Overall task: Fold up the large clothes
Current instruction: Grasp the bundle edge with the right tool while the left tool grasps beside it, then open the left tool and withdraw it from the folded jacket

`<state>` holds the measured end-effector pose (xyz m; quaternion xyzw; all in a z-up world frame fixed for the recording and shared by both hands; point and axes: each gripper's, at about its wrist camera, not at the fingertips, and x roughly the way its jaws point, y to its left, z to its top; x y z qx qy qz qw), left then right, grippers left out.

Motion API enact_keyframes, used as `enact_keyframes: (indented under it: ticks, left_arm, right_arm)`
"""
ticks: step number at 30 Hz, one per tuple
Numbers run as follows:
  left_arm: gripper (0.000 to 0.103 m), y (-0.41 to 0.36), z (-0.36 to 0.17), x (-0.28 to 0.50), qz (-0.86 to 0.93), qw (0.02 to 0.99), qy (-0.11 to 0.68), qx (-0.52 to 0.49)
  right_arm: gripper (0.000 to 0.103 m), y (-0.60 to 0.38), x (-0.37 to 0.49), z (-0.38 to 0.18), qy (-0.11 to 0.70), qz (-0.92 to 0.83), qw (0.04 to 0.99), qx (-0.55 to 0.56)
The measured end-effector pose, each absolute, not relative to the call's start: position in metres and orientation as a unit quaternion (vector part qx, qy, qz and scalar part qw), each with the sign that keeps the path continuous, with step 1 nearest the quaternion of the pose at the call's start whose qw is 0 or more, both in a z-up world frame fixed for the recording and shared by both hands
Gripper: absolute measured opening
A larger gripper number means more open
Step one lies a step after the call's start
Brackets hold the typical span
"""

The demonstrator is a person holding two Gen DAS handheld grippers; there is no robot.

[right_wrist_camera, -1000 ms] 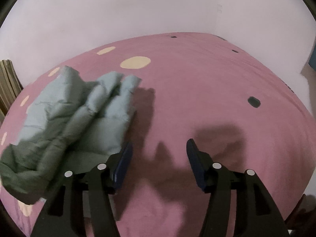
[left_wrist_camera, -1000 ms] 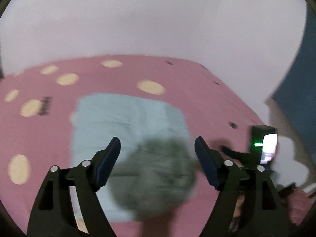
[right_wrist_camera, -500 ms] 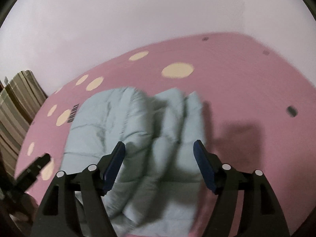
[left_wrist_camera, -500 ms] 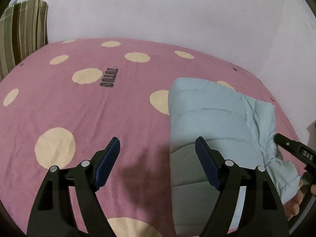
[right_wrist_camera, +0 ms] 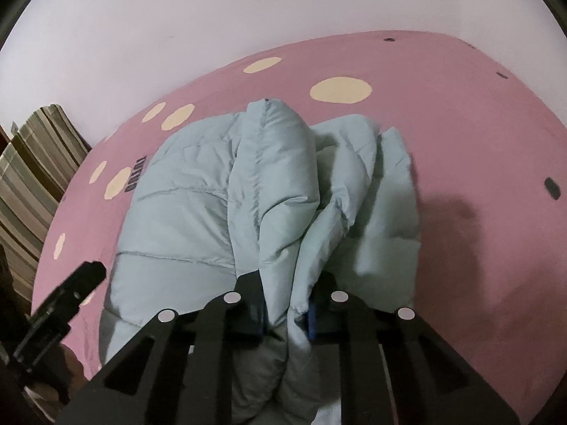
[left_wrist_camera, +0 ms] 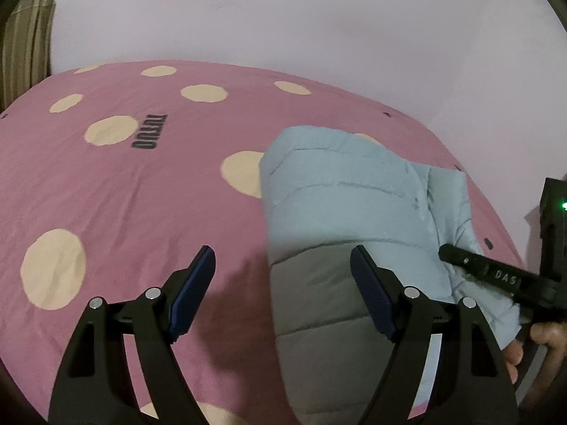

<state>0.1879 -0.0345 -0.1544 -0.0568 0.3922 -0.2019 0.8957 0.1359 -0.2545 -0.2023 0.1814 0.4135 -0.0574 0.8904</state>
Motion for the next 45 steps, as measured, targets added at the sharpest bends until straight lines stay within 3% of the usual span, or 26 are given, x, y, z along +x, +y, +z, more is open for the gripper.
enact_keyframes:
  ticks: [8,17,20,25,35,45]
  left_arm:
    - [0.080,-0.097,-0.182,0.188,-0.222,0.874,0.431,0.022]
    - [0.078,-0.116,-0.228,0.208,-0.218,0.845,0.487,0.028]
    - [0.077,-0.113,-0.224,0.206,-0.220,0.848,0.481,0.021]
    - [0.076,-0.091,-0.206,0.192,-0.219,0.852,0.476,-0.014]
    - [0.076,-0.084,-0.181,0.147,-0.226,0.882,0.414,0.022]
    - [0.078,-0.098,-0.226,0.162,-0.225,0.852,0.472,0.034]
  right_arm:
    - [0.017,-0.289,0.128,-0.236,0.432,-0.086,0.882,0.169]
    - [0.017,-0.304,0.138,-0.271,0.449,-0.070,0.872,0.184]
    - [0.018,-0.302,0.138,-0.266,0.443,-0.074,0.874,0.183]
    - [0.029,-0.302,0.119,-0.245,0.431,-0.079,0.881,0.180]
    - [0.029,-0.254,0.057,-0.191,0.379,-0.047,0.914,0.137]
    - [0.029,-0.256,0.077,-0.259,0.435,-0.066,0.892,0.107]
